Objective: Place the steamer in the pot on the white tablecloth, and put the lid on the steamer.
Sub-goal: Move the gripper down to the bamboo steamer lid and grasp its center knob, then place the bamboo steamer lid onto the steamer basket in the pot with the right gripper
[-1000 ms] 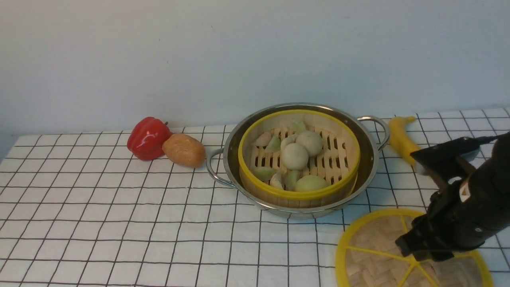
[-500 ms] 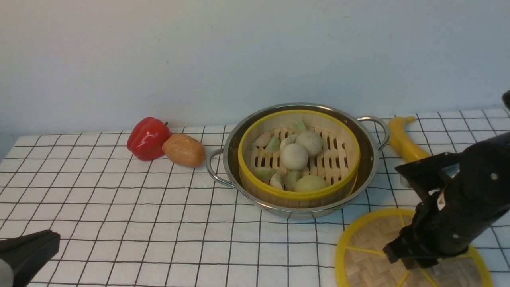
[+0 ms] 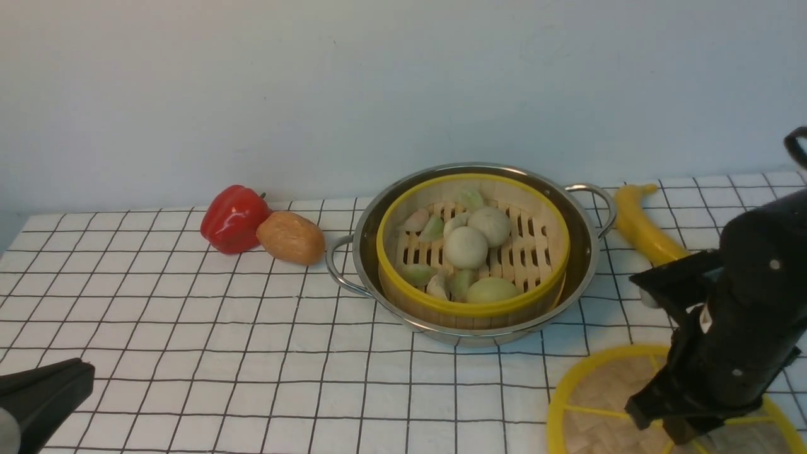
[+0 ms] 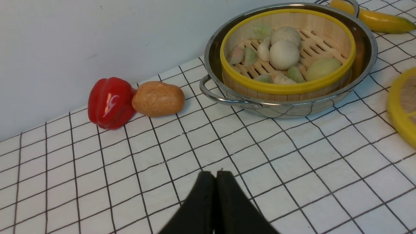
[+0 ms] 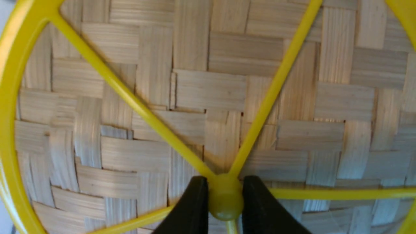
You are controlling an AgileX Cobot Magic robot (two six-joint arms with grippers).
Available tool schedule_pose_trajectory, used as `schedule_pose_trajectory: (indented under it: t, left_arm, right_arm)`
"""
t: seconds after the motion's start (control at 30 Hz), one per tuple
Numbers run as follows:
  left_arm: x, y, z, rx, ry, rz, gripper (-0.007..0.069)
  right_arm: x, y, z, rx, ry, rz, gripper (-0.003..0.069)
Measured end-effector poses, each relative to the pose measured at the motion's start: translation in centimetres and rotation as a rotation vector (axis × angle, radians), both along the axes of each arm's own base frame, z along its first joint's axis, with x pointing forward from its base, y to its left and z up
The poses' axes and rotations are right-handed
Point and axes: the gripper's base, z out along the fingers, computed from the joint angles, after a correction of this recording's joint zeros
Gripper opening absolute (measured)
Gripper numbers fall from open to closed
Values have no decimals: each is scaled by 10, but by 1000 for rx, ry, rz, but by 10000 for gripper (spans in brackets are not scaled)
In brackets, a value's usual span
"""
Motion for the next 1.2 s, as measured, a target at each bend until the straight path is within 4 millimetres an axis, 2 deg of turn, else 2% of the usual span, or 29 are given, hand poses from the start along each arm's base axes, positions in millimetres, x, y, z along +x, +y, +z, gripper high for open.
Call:
schedule_pose_trajectory:
  t: [0.03,0.13,0.17,0.2,0.3,0.33,0.37,0.43,0.5,0.57,0.67,0.73,0.77,0.83,1.0,1.2]
  left_arm:
    - [0,0,0,1,0,0,-22]
    - [0,1,0,10,-4,3,-20]
    - [0,1,0,10,-4,3,-19]
    - [0,1,0,10,-4,3,-19]
    - [0,1,0,14,-3,4,-19]
    - [0,1,0,15,-2,4,-19]
    - [0,1,0,15,-2,4,-19]
    - [0,1,-1,16,1,4,-19]
    - [0,1,-1,17,2,4,-19]
    - [0,1,-3,20,9,4,-19]
    - [1,1,-6,24,21,4,-12]
    - [1,1,-8,26,26,4,-9]
    - [1,0,-11,29,33,4,-8]
    - [2,0,-15,33,44,4,-8]
    - [3,0,-24,43,69,4,-8]
    - [3,0,-25,42,68,3,0]
  right_arm:
    - [0,0,4,0,0,0,148]
    - [-2,-1,44,17,-39,0,148]
    - [-1,0,46,18,-41,0,148]
    - [0,0,55,30,-67,0,148]
    - [14,6,94,83,-190,0,148]
    - [20,9,103,96,-218,4,148]
    - [20,9,102,95,-215,6,148]
    - [41,21,114,114,-260,31,148]
    - [53,29,119,122,-281,42,148]
    - [83,51,117,131,-302,72,148]
    - [112,71,114,146,-332,99,148]
    - [122,79,110,154,-338,102,148]
    - [135,88,113,176,-369,106,148]
    - [148,95,111,193,-383,106,148]
    - [164,106,107,209,-408,110,148]
    - [164,121,93,220,-378,149,148]
